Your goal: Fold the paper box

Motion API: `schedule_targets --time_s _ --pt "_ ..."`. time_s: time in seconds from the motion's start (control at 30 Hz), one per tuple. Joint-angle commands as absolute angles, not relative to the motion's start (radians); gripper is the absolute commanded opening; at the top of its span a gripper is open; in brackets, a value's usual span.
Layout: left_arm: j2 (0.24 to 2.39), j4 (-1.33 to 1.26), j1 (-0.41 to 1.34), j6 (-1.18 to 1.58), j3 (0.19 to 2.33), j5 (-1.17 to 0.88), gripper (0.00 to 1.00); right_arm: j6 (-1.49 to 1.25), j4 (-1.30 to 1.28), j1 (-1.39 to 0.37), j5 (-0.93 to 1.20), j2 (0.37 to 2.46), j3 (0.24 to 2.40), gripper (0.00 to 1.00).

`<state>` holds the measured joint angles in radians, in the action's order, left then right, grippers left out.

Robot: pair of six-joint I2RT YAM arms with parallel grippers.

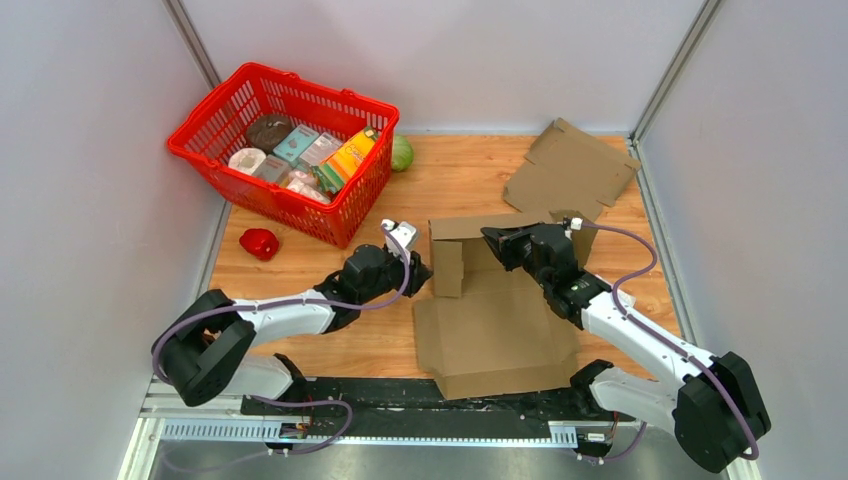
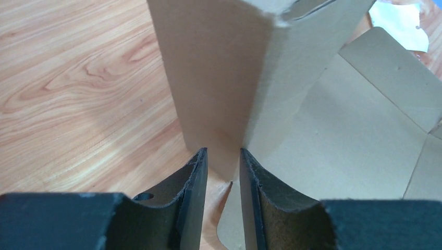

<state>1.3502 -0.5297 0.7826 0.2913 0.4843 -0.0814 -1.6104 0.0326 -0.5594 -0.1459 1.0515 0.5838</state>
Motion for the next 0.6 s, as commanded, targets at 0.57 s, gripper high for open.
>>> schedule_targets --time_s 0.57 --pt "1.359 -0.488 0.916 0.178 0.618 0.251 0.39 -1.617 -0.037 -0.565 -0.141 1.032 0.586 0.01"
